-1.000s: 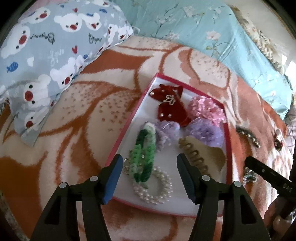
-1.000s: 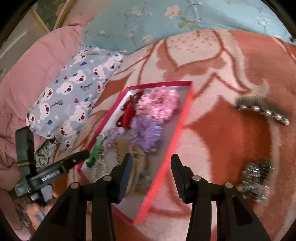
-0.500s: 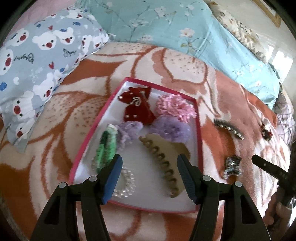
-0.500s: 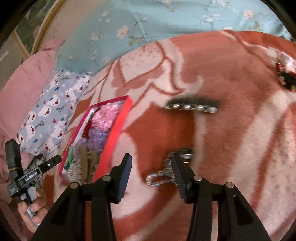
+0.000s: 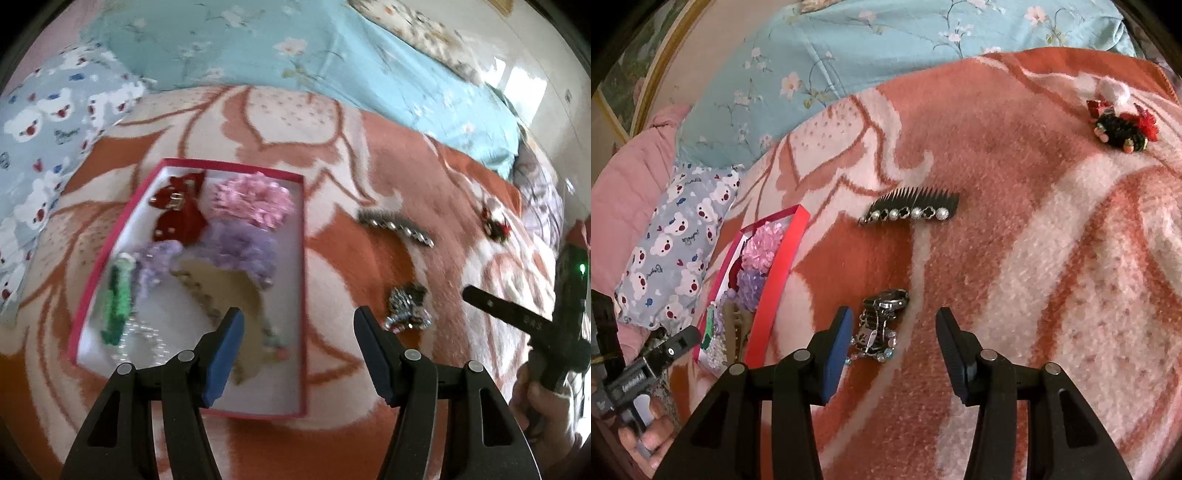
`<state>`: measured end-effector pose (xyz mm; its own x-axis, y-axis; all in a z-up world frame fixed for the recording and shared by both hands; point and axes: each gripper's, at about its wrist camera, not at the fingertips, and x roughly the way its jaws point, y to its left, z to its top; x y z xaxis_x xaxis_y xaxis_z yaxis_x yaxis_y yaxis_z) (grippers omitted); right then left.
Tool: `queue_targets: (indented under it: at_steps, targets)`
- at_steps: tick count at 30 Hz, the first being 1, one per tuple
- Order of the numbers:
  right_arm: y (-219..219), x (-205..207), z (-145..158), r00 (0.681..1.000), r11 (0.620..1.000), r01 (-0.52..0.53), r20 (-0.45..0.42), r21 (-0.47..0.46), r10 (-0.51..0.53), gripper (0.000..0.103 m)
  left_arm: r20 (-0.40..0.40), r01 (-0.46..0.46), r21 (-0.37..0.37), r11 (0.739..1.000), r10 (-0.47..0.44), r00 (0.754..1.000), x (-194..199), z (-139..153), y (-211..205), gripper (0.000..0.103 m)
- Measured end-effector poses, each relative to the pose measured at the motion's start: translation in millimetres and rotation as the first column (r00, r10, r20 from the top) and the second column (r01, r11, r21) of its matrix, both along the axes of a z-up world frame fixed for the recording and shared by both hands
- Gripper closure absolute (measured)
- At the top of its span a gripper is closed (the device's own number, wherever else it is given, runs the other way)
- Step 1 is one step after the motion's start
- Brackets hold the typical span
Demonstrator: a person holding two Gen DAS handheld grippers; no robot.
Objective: Organize jewelry
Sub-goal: 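Grasp silver beaded chain with left tool while right tool grasps silver rhinestone clip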
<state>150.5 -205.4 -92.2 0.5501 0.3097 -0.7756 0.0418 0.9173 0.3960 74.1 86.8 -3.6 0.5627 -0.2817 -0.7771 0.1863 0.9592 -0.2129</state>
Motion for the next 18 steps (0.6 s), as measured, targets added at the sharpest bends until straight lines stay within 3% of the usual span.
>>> queue_targets:
  at_steps: [4,8,14,15,16,17,18]
  targets:
    - [11,8,-10,1.0,1.0,-0.02,-0.02,-0.002,0.02,0.054,-0.023,0.032,0.014,0.999,-0.032,0.999,3,-7,-16,0.042]
    - [22,21,-24,0.998,1.0,-0.027,-0.049,-0.013,0.026,0.042,-0.036,0.064,0.035,0.997,-0.063,0.997,5,-12,-30,0.042]
    - [34,40,-43,0.996,0.998,-0.043,-0.078,-0.055,0.038,0.043,-0.054,0.102,0.059,0.993,-0.099,0.994,9,-20,-48,0.042]
    - [34,41,-44,0.997,0.997,-0.042,-0.072,-0.06,0.038,0.044,-0.06,0.106,0.058,0.993,-0.102,0.993,11,-22,-50,0.042]
    - [34,42,-45,0.997,0.997,-0.042,-0.074,-0.062,0.037,0.052,-0.066,0.108,0.06,0.992,-0.104,0.992,12,-25,-52,0.042]
    - [33,43,-45,0.997,0.997,-0.04,-0.072,-0.065,0.035,0.067,-0.069,0.11,0.062,0.992,-0.105,0.992,13,-27,-54,0.042]
    - [31,43,-47,0.997,0.997,-0.038,-0.075,-0.061,0.033,0.067,-0.073,0.115,0.066,0.991,-0.11,0.991,14,-28,-57,0.042]
